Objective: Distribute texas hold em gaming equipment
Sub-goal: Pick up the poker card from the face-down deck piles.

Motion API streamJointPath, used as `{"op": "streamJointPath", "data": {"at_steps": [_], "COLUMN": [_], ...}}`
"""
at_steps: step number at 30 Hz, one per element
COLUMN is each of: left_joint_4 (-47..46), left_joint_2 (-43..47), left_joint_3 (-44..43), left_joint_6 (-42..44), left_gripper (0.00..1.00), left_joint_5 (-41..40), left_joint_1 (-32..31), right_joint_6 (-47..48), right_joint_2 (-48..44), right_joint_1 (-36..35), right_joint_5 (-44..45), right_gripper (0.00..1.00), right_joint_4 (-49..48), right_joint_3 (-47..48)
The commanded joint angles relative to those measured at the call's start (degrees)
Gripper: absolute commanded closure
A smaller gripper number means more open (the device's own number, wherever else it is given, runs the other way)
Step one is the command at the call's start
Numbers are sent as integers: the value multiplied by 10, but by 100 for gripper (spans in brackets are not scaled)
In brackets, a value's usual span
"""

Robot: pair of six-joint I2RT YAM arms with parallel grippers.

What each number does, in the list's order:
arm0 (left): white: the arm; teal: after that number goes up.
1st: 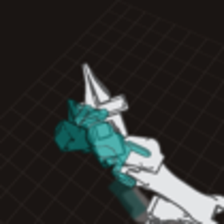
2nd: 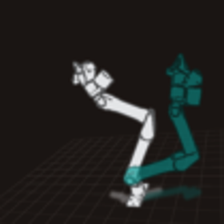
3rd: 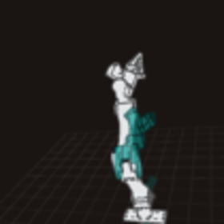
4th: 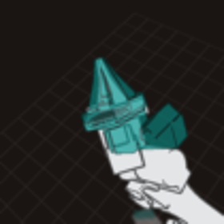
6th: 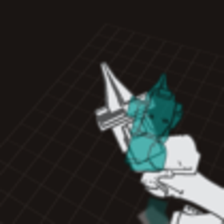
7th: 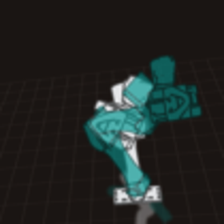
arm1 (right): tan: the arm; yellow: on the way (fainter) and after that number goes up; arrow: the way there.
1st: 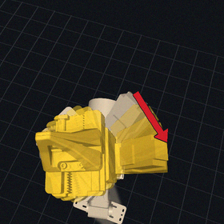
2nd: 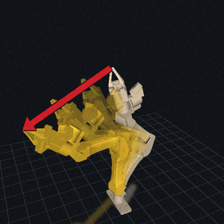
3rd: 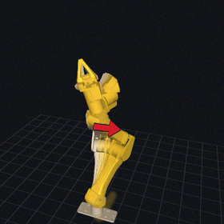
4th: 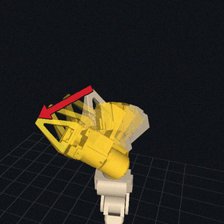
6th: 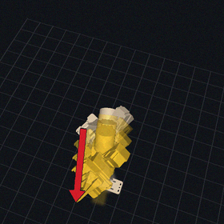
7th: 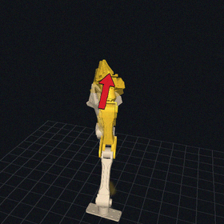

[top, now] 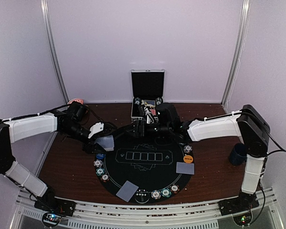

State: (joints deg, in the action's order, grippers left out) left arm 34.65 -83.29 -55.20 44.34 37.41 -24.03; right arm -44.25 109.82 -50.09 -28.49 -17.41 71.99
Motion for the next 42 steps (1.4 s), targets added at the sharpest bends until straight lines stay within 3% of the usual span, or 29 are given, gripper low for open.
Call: {"op": "streamJointPath", "data": {"at_steps": [1,27,35,42], "left_joint_4": [-9,-10,-10,-10], "left_joint_2": [-13,-30,-31,-31], "left_joint_3": [-6,-5,-4,-4], "left_joint_6": [10,16,15,16], "left_gripper": [39,40,43,52], "left_joint_5": [26,44,43,44], "left_joint_1": [4,3,3,4], "right_joint_6": [-40,-63,-58,-54], "right_joint_2": [11,156,150,142], "right_joint_1": [-31,-63,-63,-60], "right_joint_5": [-34,-23,-22,-17], "right_gripper": [29,36,44,47], "right_joint_4": [-72,-38,-29,-26], "right_joint_3": [-7,130,122,114]}}
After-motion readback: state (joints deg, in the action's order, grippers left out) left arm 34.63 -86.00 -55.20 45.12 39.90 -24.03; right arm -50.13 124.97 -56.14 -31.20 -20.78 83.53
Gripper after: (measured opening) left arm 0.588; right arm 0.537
